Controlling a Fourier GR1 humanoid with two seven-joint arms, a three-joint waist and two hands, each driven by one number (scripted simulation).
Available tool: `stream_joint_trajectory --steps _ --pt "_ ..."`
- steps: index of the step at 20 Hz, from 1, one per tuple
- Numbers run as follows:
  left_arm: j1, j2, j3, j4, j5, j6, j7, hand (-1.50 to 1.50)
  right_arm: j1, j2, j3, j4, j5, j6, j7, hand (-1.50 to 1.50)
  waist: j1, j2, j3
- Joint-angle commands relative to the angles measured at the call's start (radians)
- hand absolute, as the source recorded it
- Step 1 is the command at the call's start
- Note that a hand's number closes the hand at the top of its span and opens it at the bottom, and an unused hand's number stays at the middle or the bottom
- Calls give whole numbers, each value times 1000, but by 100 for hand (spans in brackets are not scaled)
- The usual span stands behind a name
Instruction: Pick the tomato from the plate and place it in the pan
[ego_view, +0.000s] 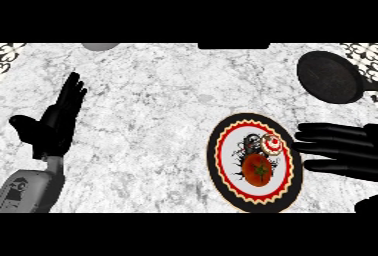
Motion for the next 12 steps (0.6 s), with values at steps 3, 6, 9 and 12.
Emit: stream_joint_trajectory --steps 3,6,9,12 --pt "-73 -28 40 97 -26 -34 -12 0 23 103 -5 32 109 43 19 -150 1 3 0" --pt "-41 -34 53 67 -42 -44 -21 0 16 163 -14 -17 148 59 125 -150 3 2 0" --pt "-9 -35 58 43 -44 -57 -31 0 -8 183 29 104 273 39 60 -150 8 3 0" --pt "0 -75 32 23 -96 -12 -13 0 -17 236 56 0 280 107 158 -150 4 1 0"
